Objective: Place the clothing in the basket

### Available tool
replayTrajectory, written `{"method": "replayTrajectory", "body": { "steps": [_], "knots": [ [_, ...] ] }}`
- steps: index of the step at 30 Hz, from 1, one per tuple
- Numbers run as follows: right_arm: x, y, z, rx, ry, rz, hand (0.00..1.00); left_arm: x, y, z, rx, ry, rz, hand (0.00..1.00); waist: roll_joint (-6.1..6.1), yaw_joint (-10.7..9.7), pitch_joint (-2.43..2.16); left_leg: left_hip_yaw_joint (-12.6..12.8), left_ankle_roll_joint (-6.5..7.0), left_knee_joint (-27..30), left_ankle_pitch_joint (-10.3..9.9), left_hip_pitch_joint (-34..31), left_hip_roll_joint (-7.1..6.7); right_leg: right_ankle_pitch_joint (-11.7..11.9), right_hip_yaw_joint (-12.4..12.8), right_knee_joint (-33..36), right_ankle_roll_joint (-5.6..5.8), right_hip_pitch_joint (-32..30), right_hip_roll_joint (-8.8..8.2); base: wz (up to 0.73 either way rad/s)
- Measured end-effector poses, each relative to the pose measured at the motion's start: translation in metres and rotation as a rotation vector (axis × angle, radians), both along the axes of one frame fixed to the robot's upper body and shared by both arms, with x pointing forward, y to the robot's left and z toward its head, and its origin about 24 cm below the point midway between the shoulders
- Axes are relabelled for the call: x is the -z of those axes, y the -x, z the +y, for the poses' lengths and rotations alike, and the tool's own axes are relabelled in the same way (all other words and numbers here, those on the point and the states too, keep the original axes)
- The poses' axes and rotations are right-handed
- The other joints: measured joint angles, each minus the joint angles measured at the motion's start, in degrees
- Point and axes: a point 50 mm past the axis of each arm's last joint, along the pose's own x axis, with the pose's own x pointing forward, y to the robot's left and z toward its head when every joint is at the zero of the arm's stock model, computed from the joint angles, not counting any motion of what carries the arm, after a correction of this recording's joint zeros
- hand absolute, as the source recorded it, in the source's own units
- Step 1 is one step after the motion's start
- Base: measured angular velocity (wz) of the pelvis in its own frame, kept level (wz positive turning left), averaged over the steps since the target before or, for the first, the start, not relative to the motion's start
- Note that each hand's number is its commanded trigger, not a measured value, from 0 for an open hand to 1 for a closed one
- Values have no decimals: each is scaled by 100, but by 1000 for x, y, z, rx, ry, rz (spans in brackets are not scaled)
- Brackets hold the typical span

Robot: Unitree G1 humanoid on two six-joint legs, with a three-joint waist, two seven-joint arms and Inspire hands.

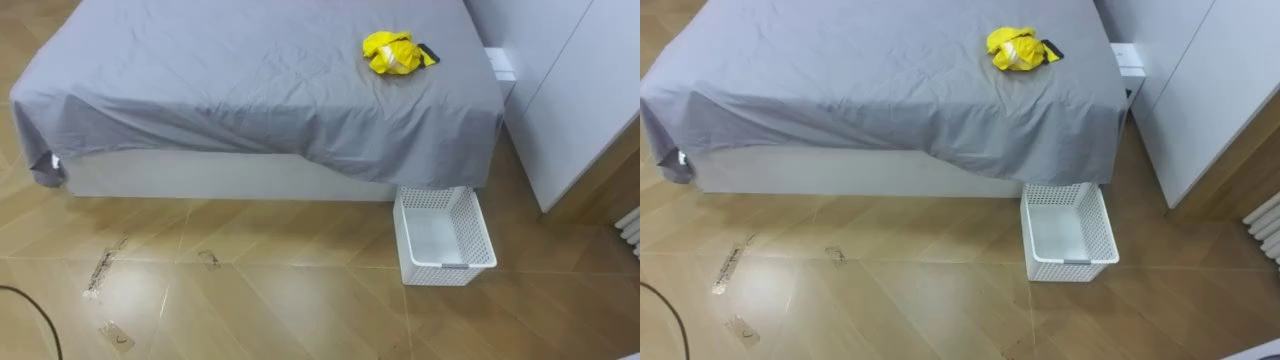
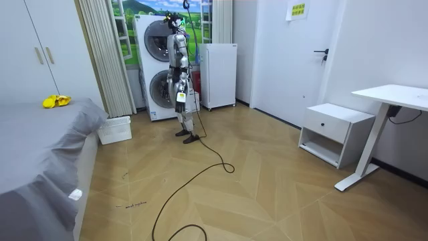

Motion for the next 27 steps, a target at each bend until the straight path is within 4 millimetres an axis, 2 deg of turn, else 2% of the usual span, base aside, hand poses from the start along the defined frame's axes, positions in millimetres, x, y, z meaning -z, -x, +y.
{"method": "replayTrajectory", "body": {
  "steps": [25, 27],
  "knots": [
    [0, 0, 0, 0, 3, 0, 0, 0, -2, -1, -10, 26, -12, 0, 28, 4, -13, 2, 0, -1, -1, 37, 4, -1, -9, 4, 1, 27, 0, 0],
    [0, 0, 0, -8, 6, 2, 0, 0, -1, 0, -20, 31, -12, 0, 27, 34, -20, 69, -3, 1, -4, 26, 55, -10, -10, 35, -13, -49, 4, -14]
  ]
}}
